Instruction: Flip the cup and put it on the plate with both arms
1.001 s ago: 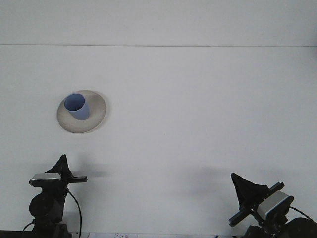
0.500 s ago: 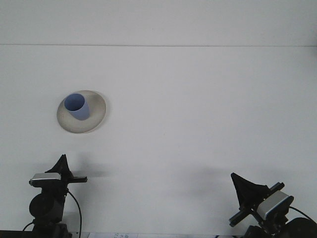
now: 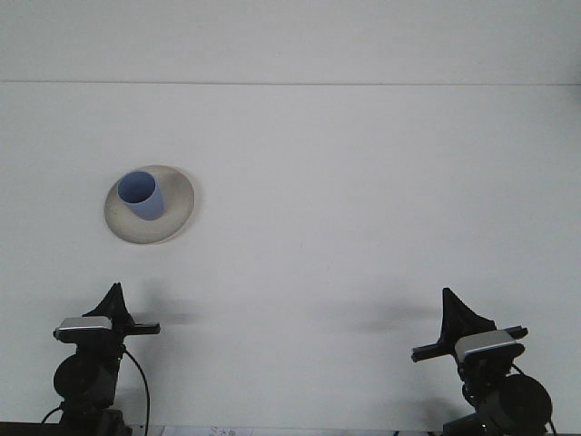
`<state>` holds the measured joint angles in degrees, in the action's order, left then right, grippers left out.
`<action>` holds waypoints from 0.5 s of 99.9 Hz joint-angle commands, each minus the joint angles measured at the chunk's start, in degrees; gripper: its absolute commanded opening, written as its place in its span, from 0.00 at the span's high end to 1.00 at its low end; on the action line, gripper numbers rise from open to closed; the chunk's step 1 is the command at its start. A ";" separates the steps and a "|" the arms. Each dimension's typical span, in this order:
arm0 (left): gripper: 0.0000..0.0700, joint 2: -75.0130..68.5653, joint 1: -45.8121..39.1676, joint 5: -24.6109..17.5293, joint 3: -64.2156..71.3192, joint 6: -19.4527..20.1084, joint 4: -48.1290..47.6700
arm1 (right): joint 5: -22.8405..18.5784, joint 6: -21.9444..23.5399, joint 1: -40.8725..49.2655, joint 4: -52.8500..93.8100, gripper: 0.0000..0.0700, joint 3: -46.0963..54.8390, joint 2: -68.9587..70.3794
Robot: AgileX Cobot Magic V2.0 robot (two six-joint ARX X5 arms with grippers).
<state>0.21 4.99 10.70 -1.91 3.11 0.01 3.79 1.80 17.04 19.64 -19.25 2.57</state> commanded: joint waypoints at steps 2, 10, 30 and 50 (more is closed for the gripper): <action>0.98 -0.04 0.00 0.17 1.09 0.33 0.81 | -5.79 -0.96 -6.71 -4.28 0.99 3.91 -0.37; 0.98 -0.04 0.00 0.17 1.09 0.33 0.79 | -9.70 -0.85 -10.99 -8.50 0.99 8.09 -0.37; 0.98 -0.04 0.00 0.17 1.09 0.33 0.81 | -10.23 -0.28 -14.36 -17.03 0.99 16.46 -1.18; 0.98 -0.04 0.00 0.17 1.09 0.33 0.79 | -9.38 1.40 -16.50 -14.47 0.99 18.51 -2.49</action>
<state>0.23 4.99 10.70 -1.91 3.11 0.01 -5.78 2.11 0.95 5.74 -0.84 0.14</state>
